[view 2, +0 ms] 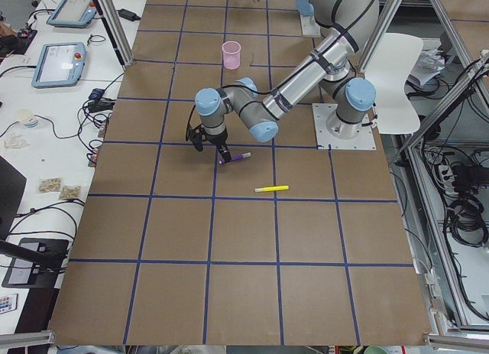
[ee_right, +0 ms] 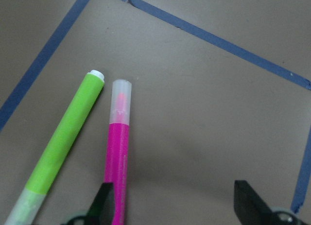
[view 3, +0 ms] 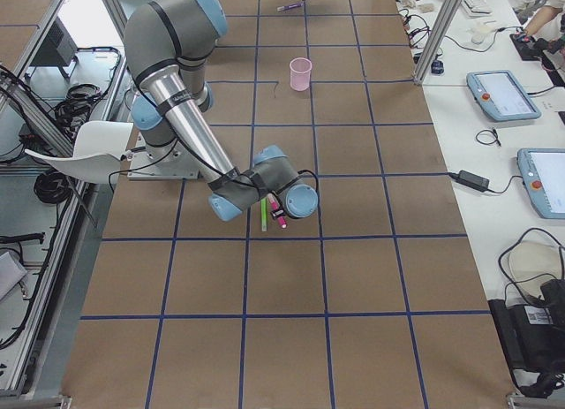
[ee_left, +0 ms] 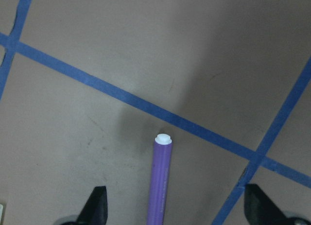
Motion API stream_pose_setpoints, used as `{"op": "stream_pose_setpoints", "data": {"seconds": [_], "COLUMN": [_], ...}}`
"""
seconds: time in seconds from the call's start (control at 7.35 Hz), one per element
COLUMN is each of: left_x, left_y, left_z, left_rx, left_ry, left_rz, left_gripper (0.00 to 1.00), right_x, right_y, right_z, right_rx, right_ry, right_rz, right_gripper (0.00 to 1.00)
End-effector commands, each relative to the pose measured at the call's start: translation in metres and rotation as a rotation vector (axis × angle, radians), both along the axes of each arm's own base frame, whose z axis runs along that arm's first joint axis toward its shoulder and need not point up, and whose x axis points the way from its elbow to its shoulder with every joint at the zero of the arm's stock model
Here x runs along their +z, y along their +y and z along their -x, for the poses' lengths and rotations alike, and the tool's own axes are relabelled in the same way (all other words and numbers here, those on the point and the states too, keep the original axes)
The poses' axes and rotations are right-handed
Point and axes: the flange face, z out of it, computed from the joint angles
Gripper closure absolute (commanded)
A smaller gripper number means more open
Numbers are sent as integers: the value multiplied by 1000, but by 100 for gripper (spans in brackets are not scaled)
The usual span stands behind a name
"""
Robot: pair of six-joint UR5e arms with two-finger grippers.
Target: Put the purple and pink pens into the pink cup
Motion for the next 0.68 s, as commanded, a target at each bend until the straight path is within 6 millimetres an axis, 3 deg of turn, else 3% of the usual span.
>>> {"op": "stream_pose_setpoints", "data": {"seconds": [0.0,0.27,0.41,0.54], "left_x": [-19,-31,-30,-33], "left_y": [-6,-8,-8,-8], "left_z": [-4,-5,-5,-5], "left_rx": [0,-3,-5,-4], "left_ry": [-3,3,3,6], "left_rz": [2,-7,-6,-11], "left_gripper": [0,11,25,25], "right_x": [-3,-4,-6,-12], "right_y": [11,11,11,11], "right_z": [10,10,11,12], "right_rx": [-5,14,13,15], "right_ry": [-1,-4,-7,-15], "right_rz": [-3,5,1,-2], "right_gripper": [13,21,22,22]}}
